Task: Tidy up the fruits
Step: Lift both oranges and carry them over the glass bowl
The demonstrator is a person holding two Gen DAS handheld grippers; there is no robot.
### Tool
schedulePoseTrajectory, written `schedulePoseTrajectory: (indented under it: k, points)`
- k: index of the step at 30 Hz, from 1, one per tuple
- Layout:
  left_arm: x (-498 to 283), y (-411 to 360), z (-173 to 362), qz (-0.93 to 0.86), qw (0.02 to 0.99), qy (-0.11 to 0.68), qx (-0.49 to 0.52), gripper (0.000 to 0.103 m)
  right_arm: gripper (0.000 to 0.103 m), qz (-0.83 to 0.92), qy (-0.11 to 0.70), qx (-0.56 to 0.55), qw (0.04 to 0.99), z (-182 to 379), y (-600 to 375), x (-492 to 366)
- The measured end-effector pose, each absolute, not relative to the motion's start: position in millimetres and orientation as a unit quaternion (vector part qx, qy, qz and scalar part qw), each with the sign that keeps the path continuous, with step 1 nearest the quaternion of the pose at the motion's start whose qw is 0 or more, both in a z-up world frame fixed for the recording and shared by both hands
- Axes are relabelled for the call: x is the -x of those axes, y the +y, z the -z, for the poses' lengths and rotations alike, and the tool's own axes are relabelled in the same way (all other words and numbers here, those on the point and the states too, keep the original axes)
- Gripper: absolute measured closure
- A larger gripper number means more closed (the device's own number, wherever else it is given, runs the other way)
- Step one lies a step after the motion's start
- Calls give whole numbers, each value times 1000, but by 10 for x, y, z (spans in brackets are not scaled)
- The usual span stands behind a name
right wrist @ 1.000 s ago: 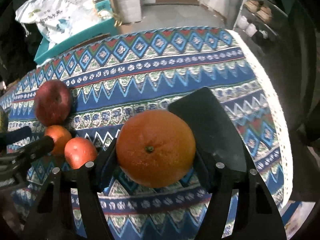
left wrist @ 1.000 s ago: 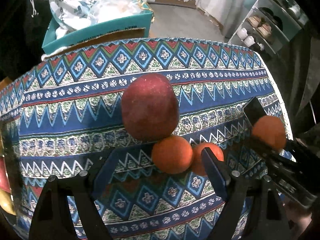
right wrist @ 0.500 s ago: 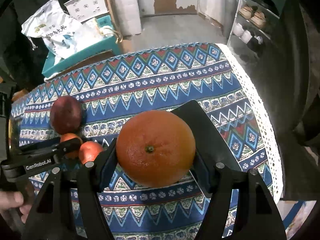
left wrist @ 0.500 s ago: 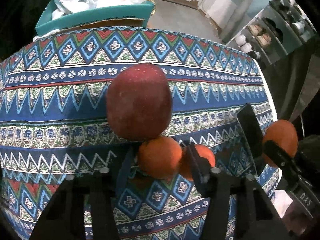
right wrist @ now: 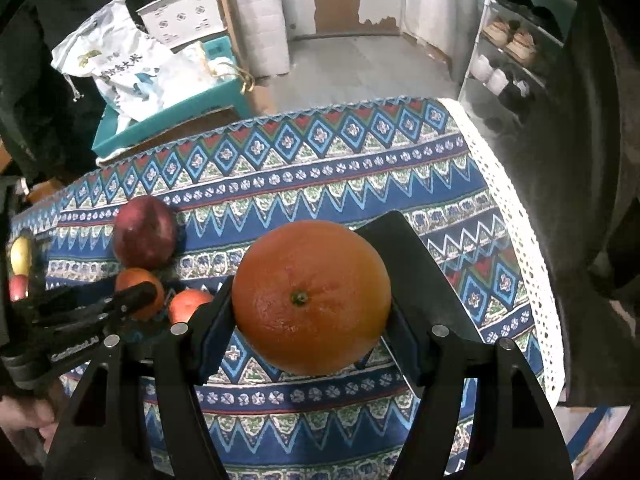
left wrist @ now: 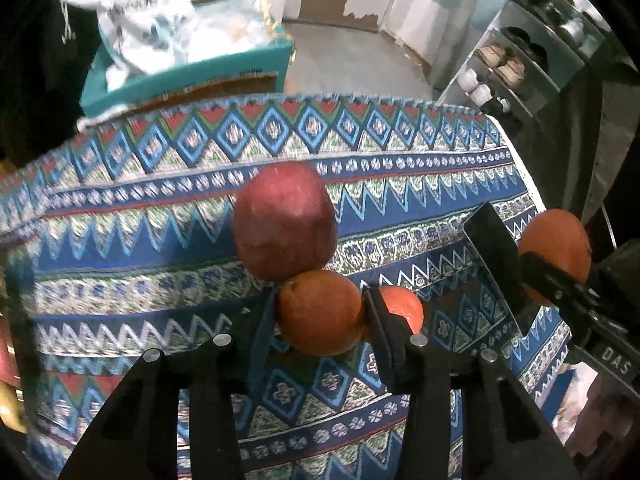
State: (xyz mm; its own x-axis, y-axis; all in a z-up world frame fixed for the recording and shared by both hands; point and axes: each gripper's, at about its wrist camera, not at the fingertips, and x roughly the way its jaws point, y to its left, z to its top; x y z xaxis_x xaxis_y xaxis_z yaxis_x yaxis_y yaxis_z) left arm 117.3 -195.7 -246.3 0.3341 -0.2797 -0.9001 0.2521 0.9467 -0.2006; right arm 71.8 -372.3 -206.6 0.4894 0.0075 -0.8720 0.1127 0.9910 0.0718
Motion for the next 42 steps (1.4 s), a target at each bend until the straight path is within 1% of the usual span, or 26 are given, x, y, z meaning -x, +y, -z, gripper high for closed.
schedulePoseTrajectory:
  k: [12,25,42]
  points:
    - [-1010,-1683,1963,151,850,505,-5,58,34,20,466,-18,884,1662,-3455,-633]
    - [-791,-1329,1487,134,879,457,-9,58,34,-9,430,1,903,1277,-3118,-555]
    - [-558,-779,1055,108,902,418,7,58,34,-55,391,26,918,915,-2571,-521]
